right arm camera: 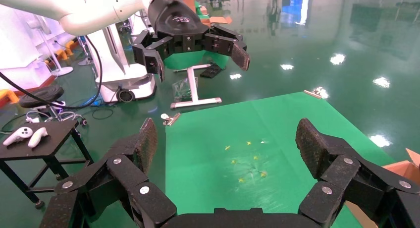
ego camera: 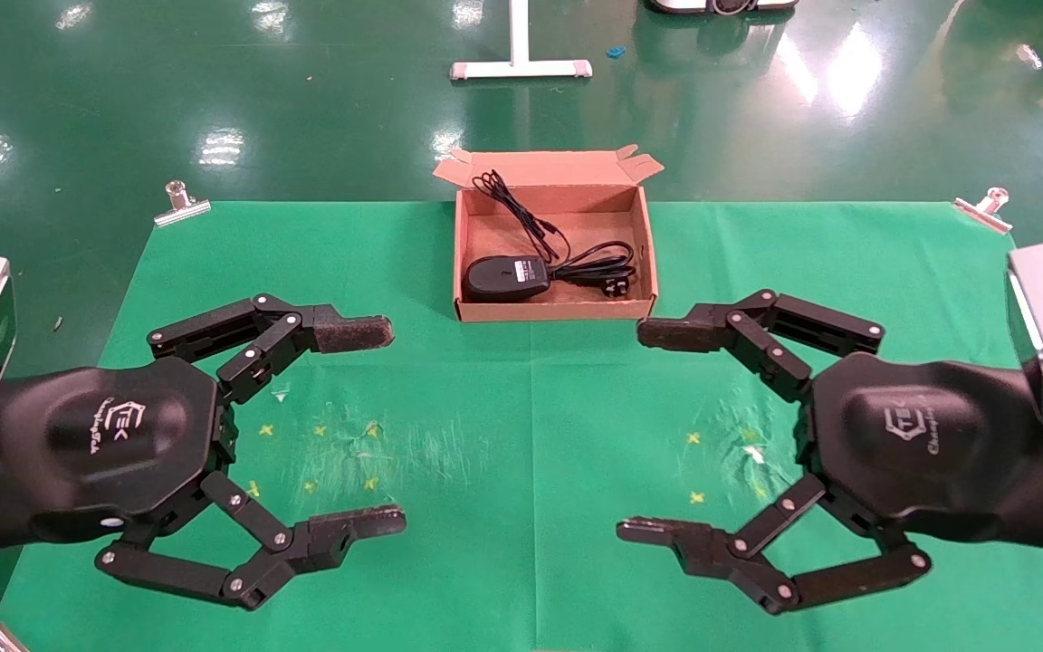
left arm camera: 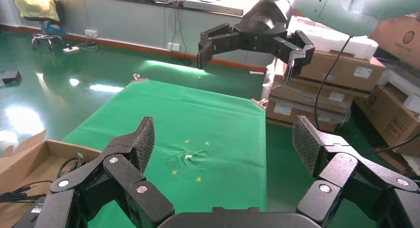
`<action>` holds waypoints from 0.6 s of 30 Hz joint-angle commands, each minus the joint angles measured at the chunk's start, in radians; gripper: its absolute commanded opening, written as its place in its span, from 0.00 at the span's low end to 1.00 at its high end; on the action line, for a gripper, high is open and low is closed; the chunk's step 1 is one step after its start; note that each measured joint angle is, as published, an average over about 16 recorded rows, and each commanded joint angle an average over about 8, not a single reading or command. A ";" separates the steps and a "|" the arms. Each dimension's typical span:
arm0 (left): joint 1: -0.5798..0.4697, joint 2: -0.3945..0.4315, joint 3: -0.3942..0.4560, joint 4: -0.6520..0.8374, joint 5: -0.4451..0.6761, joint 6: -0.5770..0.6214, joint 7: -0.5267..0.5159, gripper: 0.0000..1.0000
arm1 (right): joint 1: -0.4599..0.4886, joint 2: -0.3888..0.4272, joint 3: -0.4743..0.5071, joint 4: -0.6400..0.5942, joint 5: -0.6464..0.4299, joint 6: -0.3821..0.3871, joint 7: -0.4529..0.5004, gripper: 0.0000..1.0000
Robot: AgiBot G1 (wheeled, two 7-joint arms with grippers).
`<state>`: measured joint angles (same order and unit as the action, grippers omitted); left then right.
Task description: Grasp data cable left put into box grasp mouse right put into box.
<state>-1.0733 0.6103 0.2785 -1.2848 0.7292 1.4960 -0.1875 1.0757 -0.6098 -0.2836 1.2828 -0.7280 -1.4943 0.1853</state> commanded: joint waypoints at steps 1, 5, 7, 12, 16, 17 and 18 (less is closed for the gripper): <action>0.000 0.000 0.000 0.000 0.000 0.000 0.000 1.00 | 0.000 0.000 0.000 0.000 0.000 0.000 0.000 1.00; 0.000 0.000 0.000 0.000 0.001 0.000 0.000 1.00 | 0.000 0.000 0.000 0.000 0.000 0.000 0.000 1.00; -0.001 0.000 0.001 0.001 0.001 -0.001 0.000 1.00 | 0.000 0.000 0.000 0.000 0.000 0.000 0.000 1.00; -0.001 0.001 0.001 0.001 0.001 -0.001 0.000 1.00 | 0.000 0.000 0.000 0.000 0.000 0.000 0.000 1.00; -0.001 0.001 0.001 0.001 0.001 -0.001 0.000 1.00 | 0.000 0.000 0.000 0.000 0.000 0.000 0.000 1.00; -0.001 0.001 0.001 0.001 0.001 -0.001 0.000 1.00 | 0.000 0.000 0.000 0.000 0.000 0.000 0.000 1.00; -0.001 0.001 0.001 0.001 0.001 -0.001 0.000 1.00 | 0.000 0.000 0.000 0.000 0.000 0.000 0.000 1.00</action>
<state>-1.0745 0.6113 0.2798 -1.2835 0.7304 1.4949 -0.1879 1.0757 -0.6098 -0.2836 1.2828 -0.7280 -1.4943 0.1853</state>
